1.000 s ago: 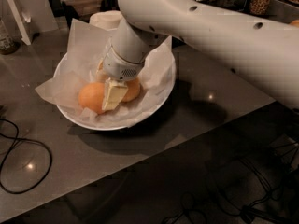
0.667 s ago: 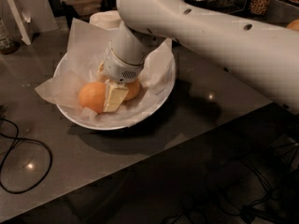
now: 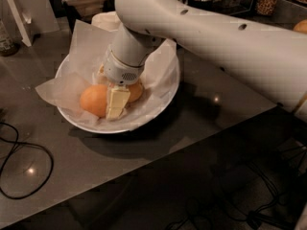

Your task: Pick orange from white bowl

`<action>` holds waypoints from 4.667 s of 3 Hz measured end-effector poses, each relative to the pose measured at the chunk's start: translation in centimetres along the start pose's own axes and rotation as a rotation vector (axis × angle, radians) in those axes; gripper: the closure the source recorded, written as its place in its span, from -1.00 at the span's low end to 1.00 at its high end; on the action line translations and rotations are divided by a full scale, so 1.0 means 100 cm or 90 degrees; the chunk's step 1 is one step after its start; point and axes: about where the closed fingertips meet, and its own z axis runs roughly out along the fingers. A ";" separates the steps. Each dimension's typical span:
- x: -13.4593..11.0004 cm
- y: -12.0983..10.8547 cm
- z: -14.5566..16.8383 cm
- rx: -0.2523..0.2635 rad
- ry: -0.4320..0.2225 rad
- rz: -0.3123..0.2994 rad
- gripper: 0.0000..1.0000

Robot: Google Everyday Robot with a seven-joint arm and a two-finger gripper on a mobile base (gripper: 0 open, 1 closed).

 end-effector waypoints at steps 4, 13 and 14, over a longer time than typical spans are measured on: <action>-0.045 0.016 0.001 0.016 0.151 -0.023 -0.22; 0.026 0.059 -0.117 0.244 0.090 0.098 -1.00; 0.026 0.059 -0.117 0.244 0.090 0.098 -1.00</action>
Offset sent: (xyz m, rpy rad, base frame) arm -0.0219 0.0418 -0.0008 -0.1890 -0.0662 0.0224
